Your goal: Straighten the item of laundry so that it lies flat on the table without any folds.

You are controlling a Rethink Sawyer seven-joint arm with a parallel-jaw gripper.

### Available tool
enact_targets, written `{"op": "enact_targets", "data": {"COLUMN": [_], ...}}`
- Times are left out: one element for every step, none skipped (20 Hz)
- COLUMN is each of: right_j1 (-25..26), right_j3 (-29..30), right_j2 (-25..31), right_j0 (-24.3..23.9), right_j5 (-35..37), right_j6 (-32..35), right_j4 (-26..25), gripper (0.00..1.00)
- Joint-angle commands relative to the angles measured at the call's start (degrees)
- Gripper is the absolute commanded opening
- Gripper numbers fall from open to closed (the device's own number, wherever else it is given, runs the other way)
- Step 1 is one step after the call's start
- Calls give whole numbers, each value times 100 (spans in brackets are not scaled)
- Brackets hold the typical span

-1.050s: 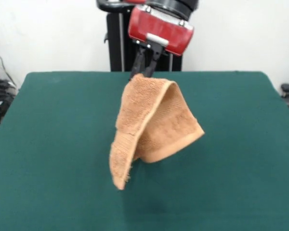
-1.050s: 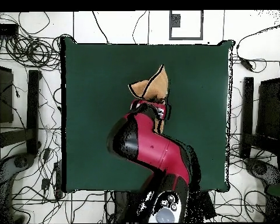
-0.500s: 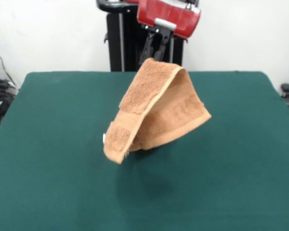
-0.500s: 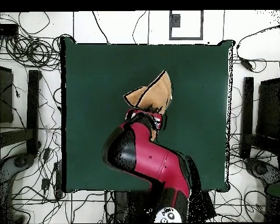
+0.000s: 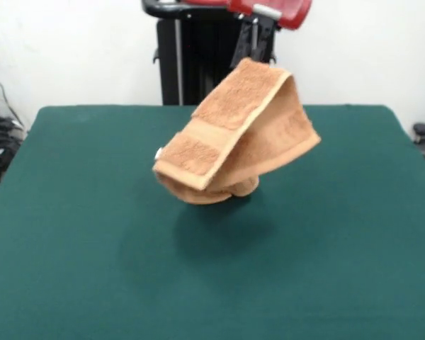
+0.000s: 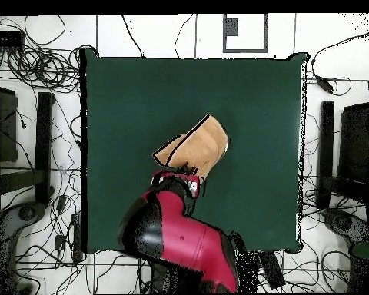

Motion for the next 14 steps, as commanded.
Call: {"op": "enact_targets", "data": {"right_j1": [-245,-286,-368,-484,-576,-633,-724,-855,-976,-1052,-1105,-1158,-1190,-1211], "right_j3": [398,375,384,403,417,427,444,496,545,581,606,632,641,637], "right_j2": [-771,-911,-1032,-1157,-1295,-1378,-1444,-1448,-1360,-1279,-1194,-1110,-1052,-973], "right_j0": [746,781,796,803,822,810,750,618,409,227,49,-129,-266,-405], "right_j5": [1382,1492,1575,1715,1779,1872,1965,1986,2002,1982,1929,1877,1835,1813], "right_j6": [884,848,806,765,732,722,674,587,438,325,227,130,69,23], "right_j4": [-317,-372,-433,-487,-550,-597,-663,-738,-814,-884,-964,-1044,-1121,-1191], "gripper": [0,0,0,0,0,0,0,0,0,0,0,0,0,0]}}
